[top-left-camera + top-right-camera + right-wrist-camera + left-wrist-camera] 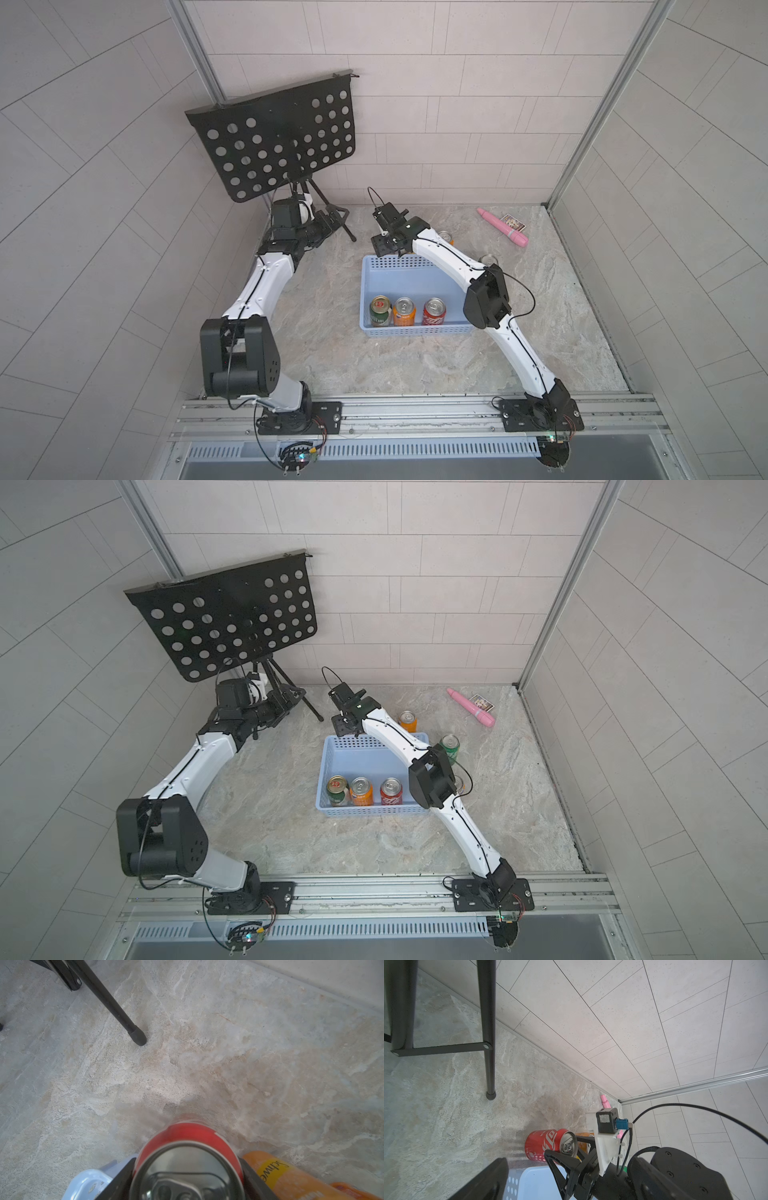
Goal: Take out the drinks from the basket
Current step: Place the drink at the center of the board.
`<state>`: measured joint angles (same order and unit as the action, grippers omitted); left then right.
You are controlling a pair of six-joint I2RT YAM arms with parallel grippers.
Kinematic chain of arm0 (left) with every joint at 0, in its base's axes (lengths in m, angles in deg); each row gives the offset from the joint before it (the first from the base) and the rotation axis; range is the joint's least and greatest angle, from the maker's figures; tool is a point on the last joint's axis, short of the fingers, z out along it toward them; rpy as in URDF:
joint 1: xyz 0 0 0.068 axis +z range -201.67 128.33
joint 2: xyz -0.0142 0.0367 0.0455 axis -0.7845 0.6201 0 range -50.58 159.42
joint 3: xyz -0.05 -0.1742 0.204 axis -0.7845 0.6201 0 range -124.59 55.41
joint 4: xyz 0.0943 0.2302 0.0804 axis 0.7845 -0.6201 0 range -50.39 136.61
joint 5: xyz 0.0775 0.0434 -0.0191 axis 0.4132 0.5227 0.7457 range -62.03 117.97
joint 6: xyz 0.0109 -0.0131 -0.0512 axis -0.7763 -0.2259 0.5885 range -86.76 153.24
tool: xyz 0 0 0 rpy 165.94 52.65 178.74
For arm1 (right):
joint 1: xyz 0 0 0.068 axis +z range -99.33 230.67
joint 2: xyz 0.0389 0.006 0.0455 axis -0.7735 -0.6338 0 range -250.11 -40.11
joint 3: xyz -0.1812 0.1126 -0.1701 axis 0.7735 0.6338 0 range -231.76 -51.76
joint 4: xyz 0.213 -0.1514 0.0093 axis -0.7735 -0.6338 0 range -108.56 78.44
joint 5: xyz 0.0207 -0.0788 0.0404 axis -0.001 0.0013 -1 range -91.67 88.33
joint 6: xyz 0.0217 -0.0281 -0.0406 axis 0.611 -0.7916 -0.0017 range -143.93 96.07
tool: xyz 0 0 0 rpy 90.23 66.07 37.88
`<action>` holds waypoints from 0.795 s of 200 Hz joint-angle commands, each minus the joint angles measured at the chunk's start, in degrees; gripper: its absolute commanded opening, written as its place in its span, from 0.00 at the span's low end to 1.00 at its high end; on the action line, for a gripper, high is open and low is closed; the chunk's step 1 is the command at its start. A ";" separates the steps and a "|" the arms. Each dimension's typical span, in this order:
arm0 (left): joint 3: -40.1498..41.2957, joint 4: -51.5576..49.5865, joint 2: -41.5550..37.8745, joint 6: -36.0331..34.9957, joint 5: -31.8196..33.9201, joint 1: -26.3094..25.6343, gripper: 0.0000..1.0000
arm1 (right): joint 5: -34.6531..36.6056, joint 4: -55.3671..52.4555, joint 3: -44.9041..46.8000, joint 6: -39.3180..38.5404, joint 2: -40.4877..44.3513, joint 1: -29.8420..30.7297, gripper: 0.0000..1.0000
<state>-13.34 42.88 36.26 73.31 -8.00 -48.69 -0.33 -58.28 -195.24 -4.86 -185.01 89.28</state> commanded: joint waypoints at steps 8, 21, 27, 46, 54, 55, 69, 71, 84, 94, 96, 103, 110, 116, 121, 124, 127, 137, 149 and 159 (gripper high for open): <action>0.86 -0.05 -1.36 -0.97 -0.12 -0.17 1.00 | -0.27 0.55 -2.19 -0.11 0.49 0.33 0.65; 0.97 -0.38 -1.43 -1.13 -0.11 -0.12 1.00 | -0.21 0.42 -2.13 -0.16 0.50 0.33 0.66; 1.04 -0.42 -1.42 -1.08 -0.07 -0.02 1.00 | -0.30 0.41 -2.04 -0.15 0.49 0.33 0.66; 1.25 -0.43 -1.57 -1.14 -0.25 -0.13 1.00 | 0.03 0.47 -1.68 -0.35 0.26 0.41 0.67; 1.34 -0.45 -1.65 -1.08 -0.27 -0.16 1.00 | 0.18 0.49 -1.41 -0.27 0.26 0.41 0.67; 1.34 -0.47 -1.67 -1.11 -0.30 -0.16 1.00 | 0.21 0.49 -1.39 -0.27 0.29 0.41 0.67; 1.36 -0.59 -1.73 -1.18 -0.26 -0.17 1.00 | 0.06 0.44 -1.28 -0.13 0.31 0.46 0.69; 1.48 -0.69 -1.69 -1.22 -0.27 -0.10 1.00 | 0.06 0.48 -1.30 -0.12 0.25 0.42 0.70; 1.42 -0.72 -1.76 -1.19 -0.33 -0.16 1.00 | 0.06 0.40 -1.35 -0.13 0.49 0.50 0.73; 1.36 -0.76 -1.70 -1.26 -0.49 -0.15 1.00 | 0.14 0.23 -1.35 -0.09 0.58 0.50 0.76; 1.41 -0.82 -1.73 -1.30 -0.57 -0.06 1.00 | 0.15 0.23 -1.34 -0.11 0.60 0.50 0.77; 1.41 -0.85 -1.74 -1.33 -0.48 -0.11 1.00 | 0.21 0.14 -1.29 -0.09 0.71 0.50 0.79; 1.36 -0.87 -1.68 -1.39 -0.49 -0.11 1.00 | 0.22 0.05 -1.30 -0.16 0.84 0.50 0.80; 1.37 -0.84 -1.74 -1.38 -0.50 -0.16 1.00 | 0.19 -0.04 -1.29 -0.13 0.92 0.50 0.82; 1.34 -0.89 -1.70 -1.34 -0.51 -0.12 1.00 | 0.29 -0.04 -1.30 -0.13 0.93 0.50 0.82; 1.36 -0.89 -1.71 -1.40 -0.51 -0.12 1.00 | 0.24 -0.05 -1.32 -0.11 0.92 0.50 0.83; 1.41 -0.86 -1.69 -1.40 -0.51 -0.09 1.00 | 0.38 -0.11 -1.39 -0.16 0.96 0.50 0.83; 1.34 -0.91 -1.72 -1.48 -0.58 -0.15 1.00 | 0.63 -0.19 -1.33 -0.17 1.16 0.50 0.83; 1.29 -1.01 -1.76 -1.57 -0.58 -0.16 1.00 | 1.19 -0.30 -1.38 0.26 1.58 0.50 0.83; 1.33 -1.07 -1.89 -1.82 -0.44 -0.13 1.00 | 1.64 -0.26 -1.33 0.66 2.30 0.50 0.83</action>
<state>-12.49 42.38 36.20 73.14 -8.04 -48.69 -0.13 -58.12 -195.35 -4.82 -185.01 89.41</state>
